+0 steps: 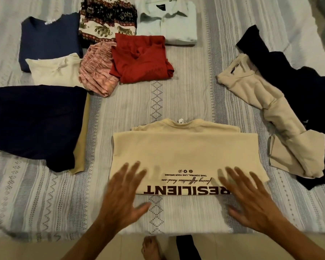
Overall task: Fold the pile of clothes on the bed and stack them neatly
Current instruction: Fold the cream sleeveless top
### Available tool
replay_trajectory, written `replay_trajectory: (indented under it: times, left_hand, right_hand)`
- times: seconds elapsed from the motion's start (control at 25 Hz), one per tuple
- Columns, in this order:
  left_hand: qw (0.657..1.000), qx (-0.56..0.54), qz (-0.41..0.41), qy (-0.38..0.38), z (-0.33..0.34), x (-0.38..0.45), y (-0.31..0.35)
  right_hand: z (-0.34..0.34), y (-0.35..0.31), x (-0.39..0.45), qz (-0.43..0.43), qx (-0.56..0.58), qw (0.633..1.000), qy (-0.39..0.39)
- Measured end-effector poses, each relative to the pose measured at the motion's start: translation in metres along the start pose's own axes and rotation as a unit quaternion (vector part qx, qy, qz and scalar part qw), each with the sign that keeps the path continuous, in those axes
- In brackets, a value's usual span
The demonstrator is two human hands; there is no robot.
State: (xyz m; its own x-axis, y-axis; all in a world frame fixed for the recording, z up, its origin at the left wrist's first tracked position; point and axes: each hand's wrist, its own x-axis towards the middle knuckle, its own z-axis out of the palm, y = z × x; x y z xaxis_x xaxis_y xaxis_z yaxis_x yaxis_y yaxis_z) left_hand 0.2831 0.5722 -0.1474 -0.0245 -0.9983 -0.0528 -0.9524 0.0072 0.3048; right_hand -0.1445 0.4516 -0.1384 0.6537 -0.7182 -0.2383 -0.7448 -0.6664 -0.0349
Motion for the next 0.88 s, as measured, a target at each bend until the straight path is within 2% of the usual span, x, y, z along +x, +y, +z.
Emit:
replay_trajectory:
  times: [0.04, 0.08, 0.16, 0.28, 0.36, 0.48, 0.6, 0.68, 0.76, 0.88]
  left_hand:
    - [0.996, 0.039, 0.063, -0.056, 0.017, -0.007, 0.0]
    - [0.991, 0.061, 0.079, -0.094, 0.03, -0.009, 0.002]
    - [0.985, 0.081, 0.036, -0.145, 0.046, -0.002, 0.007]
    - [0.983, 0.124, 0.059, -0.121, 0.049, 0.023, 0.016]
    - [0.983, 0.119, 0.072, -0.123, 0.03, 0.034, 0.015]
    - [0.989, -0.012, 0.023, -0.146, -0.033, 0.04, 0.0]
    - [0.969, -0.146, 0.022, -0.198, -0.12, 0.043, -0.003]
    - [0.946, -0.242, -0.008, -0.215, -0.178, 0.056, -0.001]
    - [0.929, -0.303, -0.04, -0.208, -0.218, 0.077, -0.005]
    - [0.916, -0.335, -0.102, -0.193, -0.217, 0.118, -0.018]
  right_hand:
    - [0.012, -0.005, 0.003, -0.033, -0.013, 0.999, -0.04]
    - [0.021, -0.012, 0.01, -0.021, -0.002, 0.997, -0.074]
    - [0.03, -0.025, 0.027, 0.011, 0.012, 0.995, -0.102]
    - [0.024, -0.027, 0.048, 0.023, -0.018, 0.998, -0.06]
    - [0.008, -0.015, 0.045, 0.021, -0.005, 0.997, -0.068]
    - [-0.045, 0.012, 0.032, 0.03, 0.086, 0.99, -0.108]
    - [-0.12, 0.03, 0.021, -0.006, 0.2, 0.97, -0.14]
    - [-0.179, 0.04, 0.024, -0.015, 0.299, 0.939, -0.168]
    - [-0.228, 0.054, 0.039, 0.011, 0.386, 0.897, -0.213]
    - [-0.236, 0.074, 0.082, 0.061, 0.46, 0.85, -0.25]
